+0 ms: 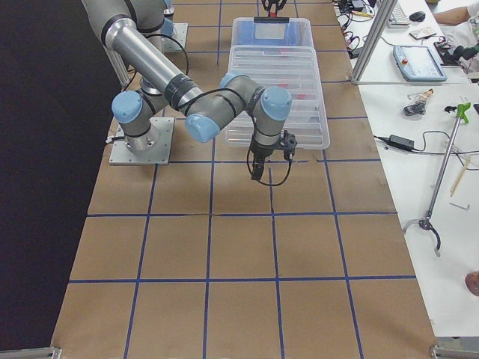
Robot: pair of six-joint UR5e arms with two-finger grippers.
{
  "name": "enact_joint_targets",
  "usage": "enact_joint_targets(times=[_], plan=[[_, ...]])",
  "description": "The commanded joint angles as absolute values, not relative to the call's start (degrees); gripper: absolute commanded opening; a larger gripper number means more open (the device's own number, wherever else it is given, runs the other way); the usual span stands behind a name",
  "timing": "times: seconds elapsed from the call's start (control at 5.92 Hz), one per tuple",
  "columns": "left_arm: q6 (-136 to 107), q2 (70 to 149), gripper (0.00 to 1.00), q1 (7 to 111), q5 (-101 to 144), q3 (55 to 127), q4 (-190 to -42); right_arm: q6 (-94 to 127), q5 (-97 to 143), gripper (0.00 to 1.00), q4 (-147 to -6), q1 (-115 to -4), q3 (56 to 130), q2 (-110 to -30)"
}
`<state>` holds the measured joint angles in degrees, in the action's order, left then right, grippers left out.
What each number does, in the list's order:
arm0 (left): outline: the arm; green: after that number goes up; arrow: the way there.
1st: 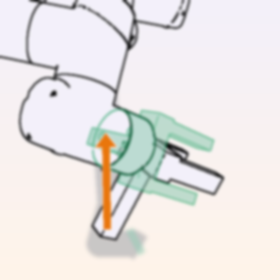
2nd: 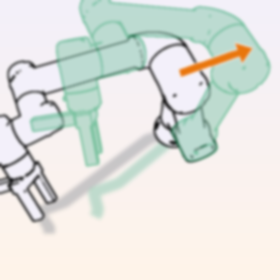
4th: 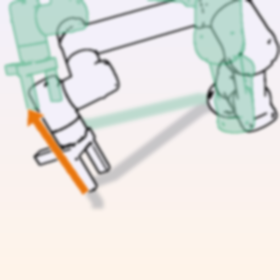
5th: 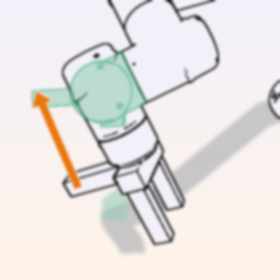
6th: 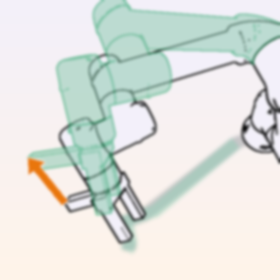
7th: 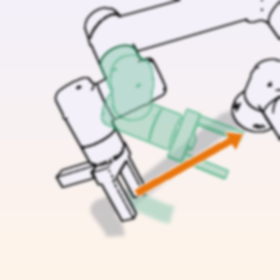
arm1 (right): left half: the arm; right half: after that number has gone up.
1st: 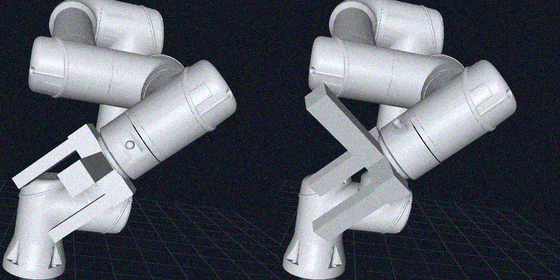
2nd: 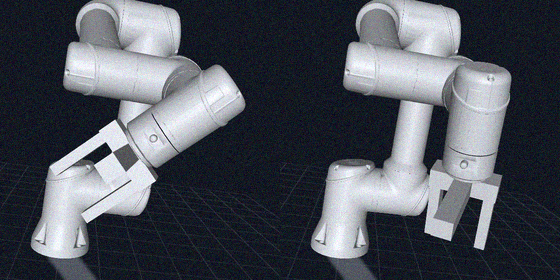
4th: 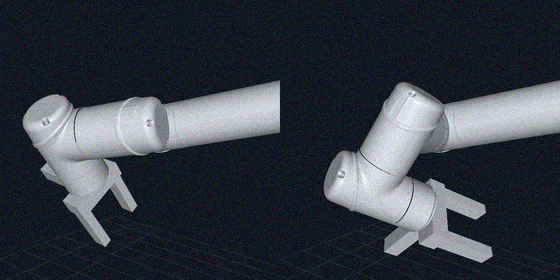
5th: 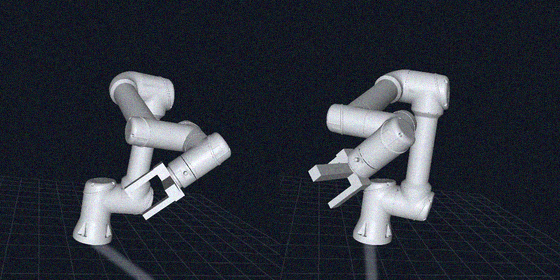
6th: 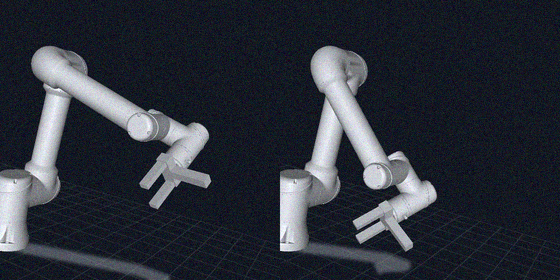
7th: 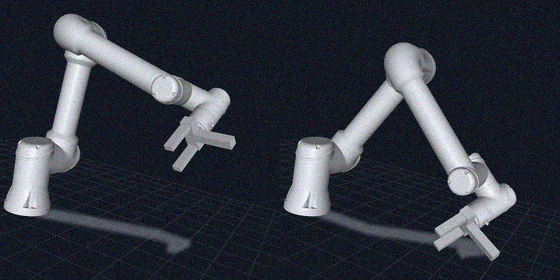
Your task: Place red block in blue tray from box
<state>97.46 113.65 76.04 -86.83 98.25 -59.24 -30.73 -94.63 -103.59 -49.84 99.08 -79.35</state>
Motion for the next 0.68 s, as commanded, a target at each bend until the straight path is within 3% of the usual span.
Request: enact_joint_targets(times=[0.0,0.34,0.51], plan=[[97.4,115.5,0.15,75.9,-86.7,99.3,-57.4,-26.8,-91.3,1.00,-103.5,-50.3,100.4,-79.9],[97.1,116.4,0.19,75.1,-87.6,99.4,-58.2,-24.1,-89.8,1.00,-103.4,-53.0,100.5,-80.6],[97.0,117.5,0.27,74.0,-87.5,99.3,-57.9,-23.8,-89.7,1.00,-103.4,-55.2,100.5,-80.7]])
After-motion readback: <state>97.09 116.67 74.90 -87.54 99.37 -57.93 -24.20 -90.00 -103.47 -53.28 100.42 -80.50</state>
